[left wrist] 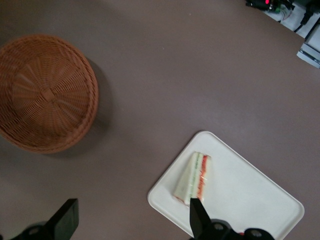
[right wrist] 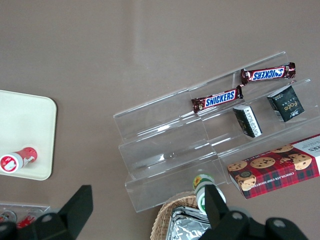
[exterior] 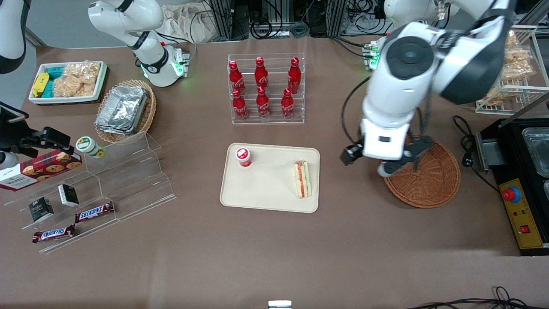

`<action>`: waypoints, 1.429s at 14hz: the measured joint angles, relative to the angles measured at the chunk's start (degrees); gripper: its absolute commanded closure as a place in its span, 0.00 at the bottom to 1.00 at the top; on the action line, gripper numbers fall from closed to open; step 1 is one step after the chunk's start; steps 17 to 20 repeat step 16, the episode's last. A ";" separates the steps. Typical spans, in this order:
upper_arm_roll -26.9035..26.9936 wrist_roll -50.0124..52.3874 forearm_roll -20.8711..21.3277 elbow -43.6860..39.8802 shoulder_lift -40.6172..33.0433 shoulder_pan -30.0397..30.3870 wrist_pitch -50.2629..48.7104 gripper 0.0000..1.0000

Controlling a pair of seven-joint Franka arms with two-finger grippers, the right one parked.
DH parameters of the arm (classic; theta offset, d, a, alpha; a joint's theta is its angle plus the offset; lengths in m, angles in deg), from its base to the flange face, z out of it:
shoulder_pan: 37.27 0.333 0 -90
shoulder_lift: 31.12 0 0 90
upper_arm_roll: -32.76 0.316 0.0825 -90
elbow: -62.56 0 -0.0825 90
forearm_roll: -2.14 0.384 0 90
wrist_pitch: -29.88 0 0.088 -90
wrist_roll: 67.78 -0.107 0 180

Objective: Place sandwich from basket to tray

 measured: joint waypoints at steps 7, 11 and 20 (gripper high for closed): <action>16.42 -32.08 -9.46 1.48 -6.79 3.43 -3.38 0.00; 32.75 -47.33 -13.29 3.44 -9.89 -5.32 -3.43 0.00; 38.74 -53.87 -15.33 6.16 -13.19 -8.19 -3.56 0.00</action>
